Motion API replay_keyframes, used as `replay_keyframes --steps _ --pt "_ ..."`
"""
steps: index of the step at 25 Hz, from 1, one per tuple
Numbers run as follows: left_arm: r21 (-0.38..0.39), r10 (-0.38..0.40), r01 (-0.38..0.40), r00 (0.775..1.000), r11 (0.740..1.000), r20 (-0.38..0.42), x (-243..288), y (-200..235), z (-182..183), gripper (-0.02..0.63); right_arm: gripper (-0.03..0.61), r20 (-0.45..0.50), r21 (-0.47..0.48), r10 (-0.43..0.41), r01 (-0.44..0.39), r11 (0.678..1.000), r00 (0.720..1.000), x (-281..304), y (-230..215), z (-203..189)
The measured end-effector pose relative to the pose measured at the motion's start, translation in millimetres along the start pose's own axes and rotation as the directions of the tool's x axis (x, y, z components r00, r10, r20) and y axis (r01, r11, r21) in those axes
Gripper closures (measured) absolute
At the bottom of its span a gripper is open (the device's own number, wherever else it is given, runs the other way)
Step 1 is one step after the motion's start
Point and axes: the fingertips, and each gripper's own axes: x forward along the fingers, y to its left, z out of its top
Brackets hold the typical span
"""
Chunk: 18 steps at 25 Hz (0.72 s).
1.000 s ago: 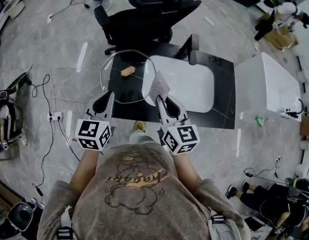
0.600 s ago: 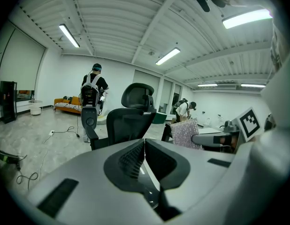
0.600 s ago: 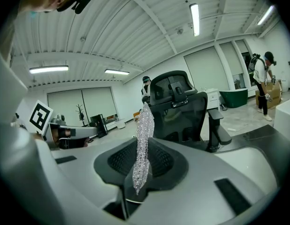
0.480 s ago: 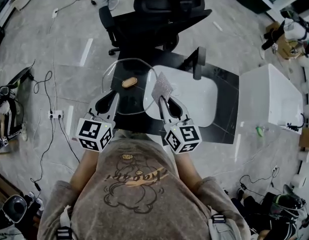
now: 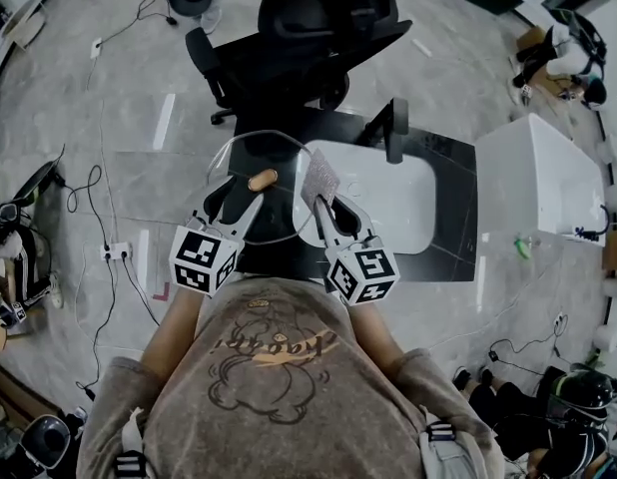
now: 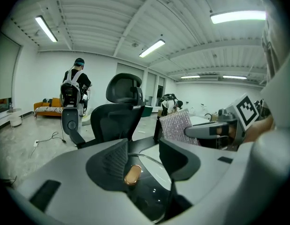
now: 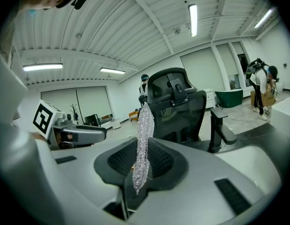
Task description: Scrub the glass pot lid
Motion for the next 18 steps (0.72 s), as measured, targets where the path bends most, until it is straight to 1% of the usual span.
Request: replay_keyframes --steps 2,4,7,10,13,15,17,18 --pt "0.024 -0.027 0.027 0.999 0.999 -0.03 13.1 1.2 -9.9 0.408 0.502 -0.005 0.004 -0.013 0.013 1.0 1.0 0.8 -1.8 -2.1" --pt "0.032 -0.056 0.058 0.996 0.998 -0.075 28.7 2.7 -26.9 0.408 0.502 -0.01 0.009 -0.025 0.025 1.0 1.0 0.9 -3.5 -4.3" --pt "0.03 -0.091 0.098 0.982 0.995 -0.167 55.2 7.3 -60.8 0.408 0.502 -0.015 0.015 -0.041 0.041 0.999 0.999 0.4 -6.4 -6.6" --pt "0.061 -0.084 0.102 0.966 0.993 -0.244 77.7 14.8 -89.8 0.408 0.502 -0.021 0.021 -0.054 0.055 0.998 0.998 -1.0 -9.8 -9.2" --pt "0.103 -0.061 0.094 0.954 0.99 -0.294 95.7 21.2 -112.1 0.408 0.502 -0.033 0.027 -0.066 0.067 0.997 0.997 -2.5 -14.5 -13.4" --pt "0.114 -0.052 0.095 0.941 0.989 -0.334 102.5 23.8 -126.7 0.408 0.502 -0.041 0.029 -0.072 0.073 0.997 0.997 -2.8 -17.3 -16.0" --pt "0.111 -0.046 0.091 0.935 0.99 -0.353 106.2 26.3 -136.9 0.408 0.502 -0.049 0.033 -0.074 0.076 0.997 0.996 -2.5 -19.2 -18.0" --pt "0.109 -0.043 0.087 0.935 0.99 -0.352 107.0 27.4 -138.6 0.42 0.502 -0.053 0.034 -0.075 0.077 0.996 0.996 -2.2 -20.0 -18.9"
